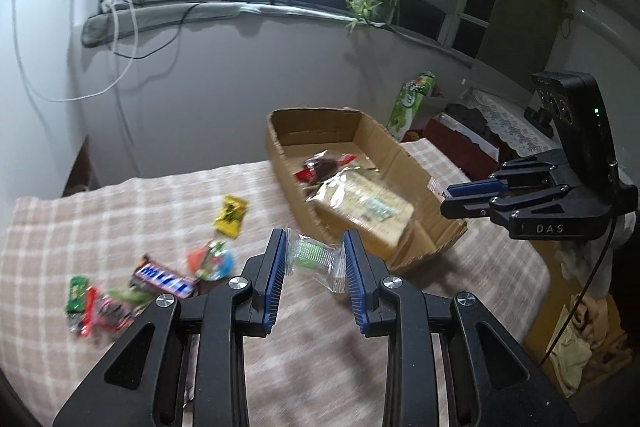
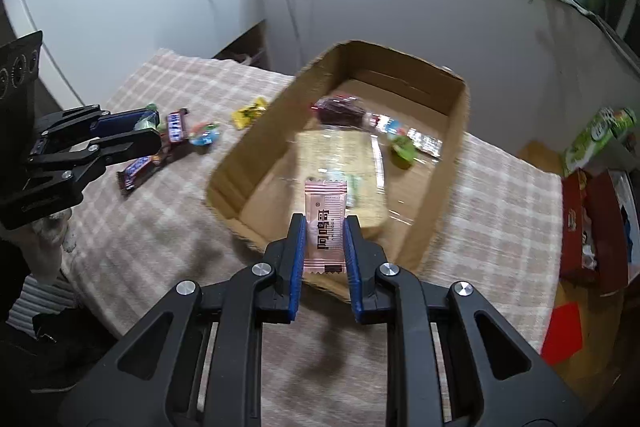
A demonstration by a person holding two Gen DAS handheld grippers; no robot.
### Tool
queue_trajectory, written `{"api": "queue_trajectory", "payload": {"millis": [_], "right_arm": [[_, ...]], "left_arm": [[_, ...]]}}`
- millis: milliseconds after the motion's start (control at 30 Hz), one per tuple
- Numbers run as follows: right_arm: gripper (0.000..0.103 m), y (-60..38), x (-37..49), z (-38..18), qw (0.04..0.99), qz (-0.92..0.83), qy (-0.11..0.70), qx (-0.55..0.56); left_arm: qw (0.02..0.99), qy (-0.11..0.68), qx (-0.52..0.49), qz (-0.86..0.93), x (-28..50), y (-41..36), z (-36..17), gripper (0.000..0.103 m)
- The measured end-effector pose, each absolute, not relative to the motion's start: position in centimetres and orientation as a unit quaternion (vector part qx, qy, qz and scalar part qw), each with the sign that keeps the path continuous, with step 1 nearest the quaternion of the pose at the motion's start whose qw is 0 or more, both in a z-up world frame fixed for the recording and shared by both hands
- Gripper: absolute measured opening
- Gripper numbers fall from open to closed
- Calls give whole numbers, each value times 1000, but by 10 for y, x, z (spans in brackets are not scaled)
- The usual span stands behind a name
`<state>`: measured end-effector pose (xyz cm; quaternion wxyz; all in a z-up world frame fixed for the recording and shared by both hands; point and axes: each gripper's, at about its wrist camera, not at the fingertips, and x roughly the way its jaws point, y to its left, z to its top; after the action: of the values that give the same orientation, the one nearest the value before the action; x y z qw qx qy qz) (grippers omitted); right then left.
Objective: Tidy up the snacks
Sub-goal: 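Lift the green packet and pink candy and carry them toward the box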
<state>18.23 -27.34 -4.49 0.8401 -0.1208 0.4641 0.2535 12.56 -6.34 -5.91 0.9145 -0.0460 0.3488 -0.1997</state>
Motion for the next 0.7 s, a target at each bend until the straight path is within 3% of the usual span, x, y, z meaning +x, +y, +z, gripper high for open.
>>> {"api": "queue_trajectory", "payload": {"millis": [700], "right_arm": [[20,-309,224,-69,847,218,479,-75]], "left_arm": [[902,375,-16,-212,174,-132,-75,27]]}}
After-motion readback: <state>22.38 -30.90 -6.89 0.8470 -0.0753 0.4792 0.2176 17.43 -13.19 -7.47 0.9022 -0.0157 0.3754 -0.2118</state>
